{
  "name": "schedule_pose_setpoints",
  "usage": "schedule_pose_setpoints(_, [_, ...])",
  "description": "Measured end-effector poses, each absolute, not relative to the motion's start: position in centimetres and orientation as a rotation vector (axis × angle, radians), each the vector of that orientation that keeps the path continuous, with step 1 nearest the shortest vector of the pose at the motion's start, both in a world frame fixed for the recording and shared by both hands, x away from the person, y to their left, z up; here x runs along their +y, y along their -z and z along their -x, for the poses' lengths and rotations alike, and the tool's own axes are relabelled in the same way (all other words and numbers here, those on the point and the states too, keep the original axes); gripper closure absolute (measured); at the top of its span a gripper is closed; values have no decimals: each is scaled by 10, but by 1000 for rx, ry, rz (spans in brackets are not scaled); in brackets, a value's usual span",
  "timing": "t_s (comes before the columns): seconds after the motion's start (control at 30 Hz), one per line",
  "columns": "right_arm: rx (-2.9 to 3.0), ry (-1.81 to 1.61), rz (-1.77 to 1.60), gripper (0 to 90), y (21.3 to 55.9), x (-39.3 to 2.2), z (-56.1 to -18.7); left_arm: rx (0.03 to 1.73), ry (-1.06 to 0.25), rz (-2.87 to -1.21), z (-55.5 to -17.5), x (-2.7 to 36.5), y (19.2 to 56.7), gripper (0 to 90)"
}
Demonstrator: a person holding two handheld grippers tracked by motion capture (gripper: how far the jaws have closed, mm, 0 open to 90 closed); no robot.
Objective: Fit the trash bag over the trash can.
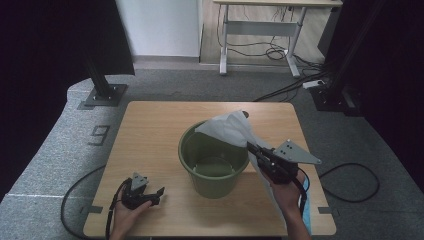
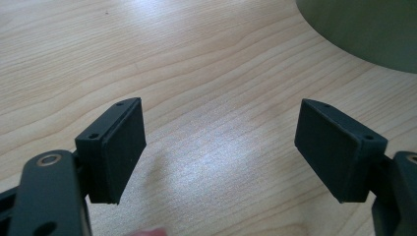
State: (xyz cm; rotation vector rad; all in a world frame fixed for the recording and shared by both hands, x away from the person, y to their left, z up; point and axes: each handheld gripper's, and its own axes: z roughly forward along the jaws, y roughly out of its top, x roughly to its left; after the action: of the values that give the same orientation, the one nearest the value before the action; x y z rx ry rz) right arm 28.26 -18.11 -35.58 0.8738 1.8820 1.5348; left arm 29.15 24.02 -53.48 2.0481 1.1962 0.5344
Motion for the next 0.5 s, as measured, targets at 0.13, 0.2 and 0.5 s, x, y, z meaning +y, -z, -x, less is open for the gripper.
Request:
schedule_pose_setpoints(0.13, [1928,-1559,-870,884,366,-173,-281,1195,-527,-2049,-292,239,536,192])
schedule_pose_setpoints(0.2, [1940,-1565,-872,883,370,-171,-282,1194,-523,-2047,-292,239,535,192])
schedule_pose_setpoints(0.5, [2057,-1535,-850,816,390,-156,-283,1188,-489,-2047,-293,238,536,198])
